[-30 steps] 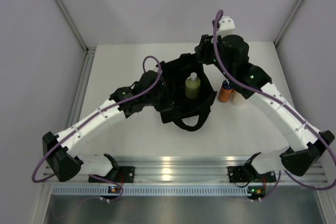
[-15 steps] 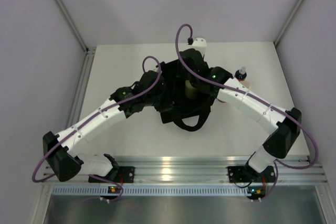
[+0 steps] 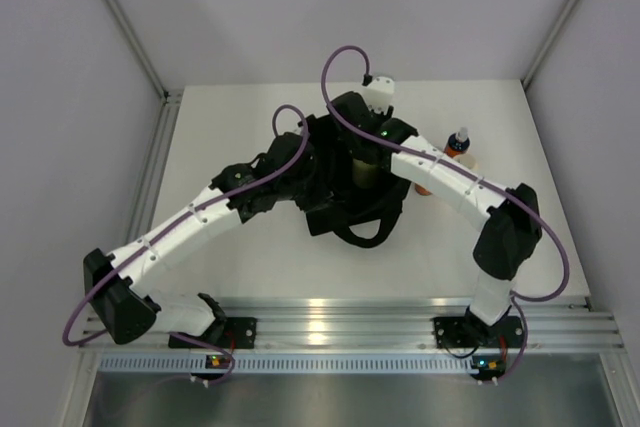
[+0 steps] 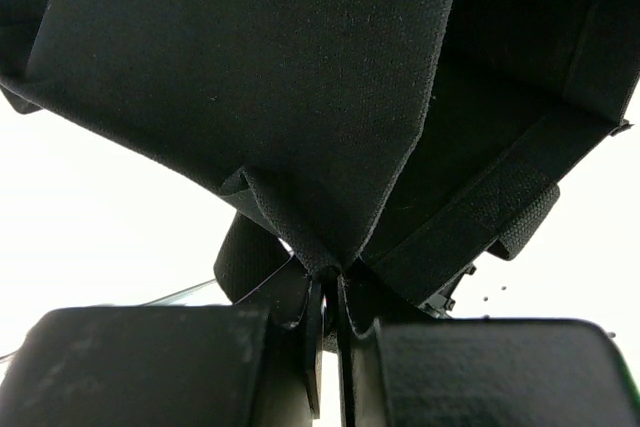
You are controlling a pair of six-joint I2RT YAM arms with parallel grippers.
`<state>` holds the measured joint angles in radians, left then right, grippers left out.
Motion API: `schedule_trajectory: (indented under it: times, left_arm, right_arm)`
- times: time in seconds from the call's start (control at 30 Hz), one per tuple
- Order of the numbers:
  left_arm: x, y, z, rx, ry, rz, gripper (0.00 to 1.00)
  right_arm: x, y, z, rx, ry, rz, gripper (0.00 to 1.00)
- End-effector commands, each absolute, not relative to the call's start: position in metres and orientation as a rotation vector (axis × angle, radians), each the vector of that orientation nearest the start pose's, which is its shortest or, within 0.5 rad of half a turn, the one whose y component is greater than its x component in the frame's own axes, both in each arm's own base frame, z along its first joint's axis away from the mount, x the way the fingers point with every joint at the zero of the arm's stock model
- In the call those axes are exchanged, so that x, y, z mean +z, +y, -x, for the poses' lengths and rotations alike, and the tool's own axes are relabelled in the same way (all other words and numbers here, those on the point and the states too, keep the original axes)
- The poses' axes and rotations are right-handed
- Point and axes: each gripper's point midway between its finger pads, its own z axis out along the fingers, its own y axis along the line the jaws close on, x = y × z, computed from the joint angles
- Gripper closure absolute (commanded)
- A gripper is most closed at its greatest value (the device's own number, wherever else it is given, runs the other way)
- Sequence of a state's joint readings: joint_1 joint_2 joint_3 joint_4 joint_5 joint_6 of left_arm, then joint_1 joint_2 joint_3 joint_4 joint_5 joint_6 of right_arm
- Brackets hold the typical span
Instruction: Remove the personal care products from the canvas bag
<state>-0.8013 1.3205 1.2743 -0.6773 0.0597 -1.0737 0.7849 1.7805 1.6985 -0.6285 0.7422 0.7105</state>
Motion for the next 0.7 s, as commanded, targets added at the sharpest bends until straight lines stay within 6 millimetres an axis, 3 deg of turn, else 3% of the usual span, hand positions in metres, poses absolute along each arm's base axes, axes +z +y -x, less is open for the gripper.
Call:
schedule_trajectory:
  times: [0.0, 0.33, 0.67]
  left_arm:
    - [0.252, -0.310, -0.229, -1.002, 2.474, 0.282, 1.00]
    - [0.258, -0.311, -0.229, -1.013, 2.461, 0.245, 1.00]
    - [0.264, -0.310, -0.230, -1.016, 2.442, 0.210, 1.00]
  right_arm:
    - [0.250, 0.251, -0.414, 0.007, 2.008, -0.386, 0.47]
    - [0.221, 0.235, -0.432, -0.063, 2.028, -0.455, 0.48]
    - [0.189, 0.229, -0.430, -0.120, 2.077, -0.468, 0.49]
